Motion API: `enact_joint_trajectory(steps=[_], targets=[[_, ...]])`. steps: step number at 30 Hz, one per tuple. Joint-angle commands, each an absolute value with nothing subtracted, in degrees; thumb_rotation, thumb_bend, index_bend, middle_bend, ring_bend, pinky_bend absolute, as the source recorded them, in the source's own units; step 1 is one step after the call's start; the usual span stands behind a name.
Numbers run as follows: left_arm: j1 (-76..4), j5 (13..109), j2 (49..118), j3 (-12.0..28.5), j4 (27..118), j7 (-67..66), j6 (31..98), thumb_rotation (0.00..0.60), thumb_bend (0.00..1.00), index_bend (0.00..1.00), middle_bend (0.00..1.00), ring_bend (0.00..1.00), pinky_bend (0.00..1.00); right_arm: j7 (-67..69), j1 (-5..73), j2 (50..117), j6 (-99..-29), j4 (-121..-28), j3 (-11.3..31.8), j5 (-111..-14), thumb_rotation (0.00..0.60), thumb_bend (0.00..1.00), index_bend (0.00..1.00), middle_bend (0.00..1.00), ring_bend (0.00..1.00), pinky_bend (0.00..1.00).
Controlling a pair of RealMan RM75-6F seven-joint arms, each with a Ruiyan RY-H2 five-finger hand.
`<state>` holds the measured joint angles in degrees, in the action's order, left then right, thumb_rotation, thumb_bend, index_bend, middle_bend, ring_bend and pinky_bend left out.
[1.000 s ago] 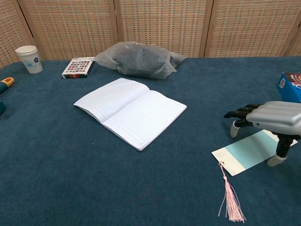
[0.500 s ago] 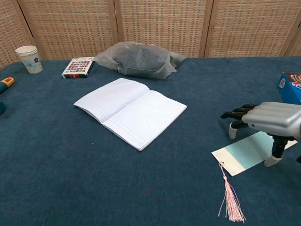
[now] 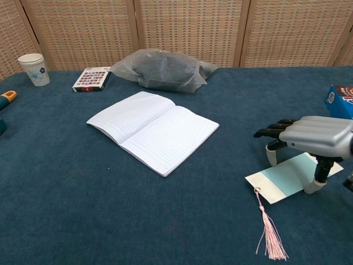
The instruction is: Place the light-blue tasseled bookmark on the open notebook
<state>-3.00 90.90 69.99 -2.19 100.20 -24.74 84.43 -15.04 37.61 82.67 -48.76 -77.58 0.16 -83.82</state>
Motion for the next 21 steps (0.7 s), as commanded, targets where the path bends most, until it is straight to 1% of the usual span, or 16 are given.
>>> enact_joint_trajectory(steps=[1, 10, 16, 21], targets=[[-3.0, 90.9, 69.9, -2.2, 100.2, -24.6, 84.5, 0.6, 0.0, 0.0, 0.0, 0.0, 0.0, -15.2, 37.7, 82.7, -48.7, -77.9, 0.1, -83.7, 0.6, 0.2, 0.57, 0.12, 0.01, 0.11], [-3.0, 90.9, 69.7, -2.3, 100.3, -24.2, 84.5, 0.6, 0.0, 0.0, 0.0, 0.0, 0.0, -16.3, 38.2, 82.3, -49.2, -78.8, 0.7, -83.6, 0.6, 0.2, 0.57, 0.11, 0.01, 0.11], [-3.1, 90.7, 69.5, -2.2, 100.5, -23.5, 84.4, 0.6, 0.0, 0.0, 0.0, 0.0, 0.0, -18.3, 39.5, 81.0, -49.2, -80.6, 2.5, -82.7, 0.6, 0.2, 0.57, 0.11, 0.01, 0.11], [-3.3, 90.3, 69.0, -2.1, 100.5, -22.2, 84.0, 0.6, 0.0, 0.0, 0.0, 0.0, 0.0, -21.1, 41.6, 80.6, -47.8, -83.0, 4.4, -81.0, 0.6, 0.2, 0.57, 0.11, 0.01, 0.11]])
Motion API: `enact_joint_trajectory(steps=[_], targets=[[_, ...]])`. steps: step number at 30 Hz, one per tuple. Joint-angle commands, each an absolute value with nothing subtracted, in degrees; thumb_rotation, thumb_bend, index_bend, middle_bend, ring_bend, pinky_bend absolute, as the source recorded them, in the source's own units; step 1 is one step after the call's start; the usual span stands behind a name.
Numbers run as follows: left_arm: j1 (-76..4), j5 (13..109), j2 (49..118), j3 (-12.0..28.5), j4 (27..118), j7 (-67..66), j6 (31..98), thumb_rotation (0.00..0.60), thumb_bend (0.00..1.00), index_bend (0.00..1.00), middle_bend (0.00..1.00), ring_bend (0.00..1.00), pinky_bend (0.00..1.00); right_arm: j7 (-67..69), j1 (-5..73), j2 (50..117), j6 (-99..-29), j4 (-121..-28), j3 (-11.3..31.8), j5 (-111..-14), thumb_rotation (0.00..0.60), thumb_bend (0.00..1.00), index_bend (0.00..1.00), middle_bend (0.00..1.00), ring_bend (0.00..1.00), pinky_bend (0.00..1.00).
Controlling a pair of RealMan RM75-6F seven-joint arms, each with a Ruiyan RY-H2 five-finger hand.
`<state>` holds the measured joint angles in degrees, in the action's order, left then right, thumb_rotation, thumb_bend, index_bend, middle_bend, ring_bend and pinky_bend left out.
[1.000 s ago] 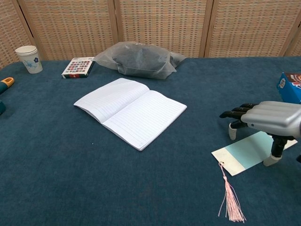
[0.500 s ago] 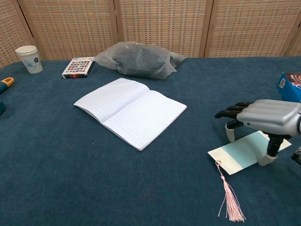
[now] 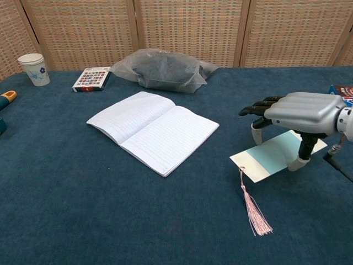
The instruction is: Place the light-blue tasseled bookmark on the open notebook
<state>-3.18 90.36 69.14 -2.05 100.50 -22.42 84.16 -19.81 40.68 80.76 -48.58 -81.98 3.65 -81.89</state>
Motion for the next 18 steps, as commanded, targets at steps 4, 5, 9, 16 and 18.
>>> enact_joint_trajectory(steps=[4, 5, 9, 16, 18], targets=[[-3.5, 90.1, 69.0, -2.2, 100.5, -21.7, 83.3, 0.6, 0.0, 0.0, 0.0, 0.0, 0.0, -23.0, 43.5, 81.5, -46.4, -83.7, 5.7, -79.5, 0.6, 0.2, 0.57, 0.11, 0.01, 0.11], [-3.6, 90.1, 69.0, -2.2, 100.4, -21.5, 83.2, 0.6, 0.0, 0.0, 0.0, 0.0, 0.0, -23.4, 43.9, 81.6, -46.1, -83.7, 6.0, -79.1, 0.6, 0.2, 0.57, 0.11, 0.01, 0.11], [-3.7, 89.8, 69.0, -2.3, 100.3, -21.1, 82.7, 0.6, 0.0, 0.0, 0.0, 0.0, 0.0, -24.6, 45.6, 82.6, -44.7, -83.4, 6.9, -78.1, 0.6, 0.2, 0.57, 0.11, 0.01, 0.11], [-4.1, 88.7, 68.9, -1.8, 99.8, -19.7, 82.2, 0.6, 0.0, 0.0, 0.0, 0.0, 0.0, -26.7, 51.0, 86.3, -40.9, -80.1, 9.8, -75.2, 0.6, 0.2, 0.58, 0.11, 0.01, 0.11], [-4.2, 88.5, 68.7, -1.8, 99.7, -19.2, 81.9, 0.6, 0.0, 0.0, 0.0, 0.0, 0.0, -27.0, 52.4, 87.4, -40.0, -78.8, 10.4, -74.3, 0.6, 0.2, 0.58, 0.11, 0.01, 0.11]])
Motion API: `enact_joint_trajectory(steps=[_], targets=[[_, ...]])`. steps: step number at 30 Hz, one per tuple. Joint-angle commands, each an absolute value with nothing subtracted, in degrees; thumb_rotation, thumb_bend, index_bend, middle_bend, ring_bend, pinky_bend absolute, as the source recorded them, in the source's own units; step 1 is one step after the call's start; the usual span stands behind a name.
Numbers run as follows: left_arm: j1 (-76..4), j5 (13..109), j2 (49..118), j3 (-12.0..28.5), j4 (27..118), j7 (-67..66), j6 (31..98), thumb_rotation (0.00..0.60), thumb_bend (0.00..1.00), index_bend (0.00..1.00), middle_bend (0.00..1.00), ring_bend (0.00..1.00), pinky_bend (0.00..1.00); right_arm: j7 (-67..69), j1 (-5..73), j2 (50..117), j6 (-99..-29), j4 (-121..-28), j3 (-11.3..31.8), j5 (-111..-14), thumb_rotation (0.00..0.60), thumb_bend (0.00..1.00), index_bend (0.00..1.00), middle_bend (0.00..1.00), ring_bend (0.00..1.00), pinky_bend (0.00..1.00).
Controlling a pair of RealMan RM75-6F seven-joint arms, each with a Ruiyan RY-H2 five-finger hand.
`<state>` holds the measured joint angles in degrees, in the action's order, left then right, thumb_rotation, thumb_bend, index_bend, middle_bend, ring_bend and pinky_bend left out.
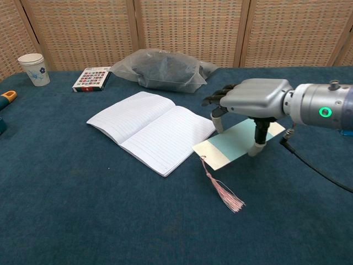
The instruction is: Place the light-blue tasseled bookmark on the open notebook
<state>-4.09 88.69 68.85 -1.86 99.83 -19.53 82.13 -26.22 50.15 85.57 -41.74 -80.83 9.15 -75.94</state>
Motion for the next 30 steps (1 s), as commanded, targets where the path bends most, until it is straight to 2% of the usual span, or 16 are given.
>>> enact_joint_trajectory(steps=[1, 14, 30], targets=[[-4.2, 88.4, 68.7, -1.8, 99.7, -19.0, 81.9, 0.6, 0.0, 0.0, 0.0, 0.0, 0.0, -27.1, 52.9, 87.8, -39.7, -78.3, 10.6, -73.9, 0.6, 0.2, 0.58, 0.11, 0.01, 0.11], [-4.9, 86.4, 68.2, -1.3, 98.9, -16.4, 80.4, 0.6, 0.0, 0.0, 0.0, 0.0, 0.0, -25.0, 59.4, 94.6, -36.0, -69.2, 11.9, -71.9, 0.6, 0.2, 0.58, 0.11, 0.02, 0.11], [-5.7, 84.4, 68.4, -1.1, 98.1, -15.4, 78.8, 0.6, 0.0, 0.0, 0.0, 0.0, 0.0, -15.2, 66.7, 101.7, -33.8, -56.6, 12.5, -77.2, 0.6, 0.2, 0.58, 0.11, 0.03, 0.11]])
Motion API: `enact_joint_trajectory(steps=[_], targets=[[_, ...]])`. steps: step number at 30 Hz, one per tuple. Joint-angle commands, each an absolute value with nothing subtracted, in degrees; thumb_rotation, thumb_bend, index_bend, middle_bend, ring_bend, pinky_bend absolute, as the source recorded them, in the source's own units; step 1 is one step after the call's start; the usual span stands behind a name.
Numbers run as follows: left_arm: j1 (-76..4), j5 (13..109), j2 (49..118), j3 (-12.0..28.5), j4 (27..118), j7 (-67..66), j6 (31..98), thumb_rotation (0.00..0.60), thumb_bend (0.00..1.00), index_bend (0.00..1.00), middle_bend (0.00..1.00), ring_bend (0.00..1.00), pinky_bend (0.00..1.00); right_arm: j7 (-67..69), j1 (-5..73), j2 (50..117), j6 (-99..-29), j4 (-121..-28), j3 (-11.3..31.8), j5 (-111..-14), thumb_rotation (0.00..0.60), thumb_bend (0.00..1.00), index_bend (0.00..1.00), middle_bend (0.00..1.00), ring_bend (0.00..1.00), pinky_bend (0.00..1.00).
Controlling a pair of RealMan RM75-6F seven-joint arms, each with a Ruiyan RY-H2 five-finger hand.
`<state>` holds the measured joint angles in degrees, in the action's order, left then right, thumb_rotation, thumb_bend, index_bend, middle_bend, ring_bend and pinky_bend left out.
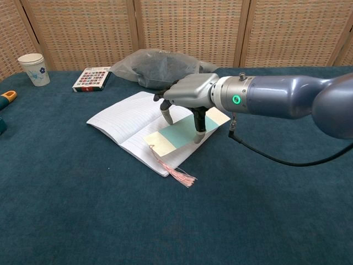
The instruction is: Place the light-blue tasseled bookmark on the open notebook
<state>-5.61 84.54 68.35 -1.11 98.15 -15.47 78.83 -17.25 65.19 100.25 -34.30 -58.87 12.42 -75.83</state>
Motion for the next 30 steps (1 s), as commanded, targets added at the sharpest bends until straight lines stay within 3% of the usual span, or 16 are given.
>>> enact_joint_trajectory(steps=[1, 14, 30], targets=[[-5.7, 84.3, 68.4, -1.0, 98.0, -15.3, 78.7, 0.6, 0.0, 0.0, 0.0, 0.0, 0.0, -14.4, 67.1, 102.0, -33.7, -55.7, 12.4, -77.7, 0.6, 0.2, 0.59, 0.11, 0.03, 0.11], [-6.4, 82.2, 68.6, -0.7, 97.0, -14.5, 77.1, 0.6, 0.0, 0.0, 0.0, 0.0, 0.0, -0.9, 72.7, 109.6, -32.8, -39.7, 9.8, -84.0, 0.6, 0.2, 0.59, 0.11, 0.03, 0.09], [-6.7, 81.2, 68.5, -0.8, 97.3, -15.1, 76.6, 0.6, 0.0, 0.0, 0.0, 0.0, 0.0, 11.3, 75.9, 114.6, -34.8, -27.9, 5.5, -89.5, 0.6, 0.2, 0.59, 0.11, 0.03, 0.09]])
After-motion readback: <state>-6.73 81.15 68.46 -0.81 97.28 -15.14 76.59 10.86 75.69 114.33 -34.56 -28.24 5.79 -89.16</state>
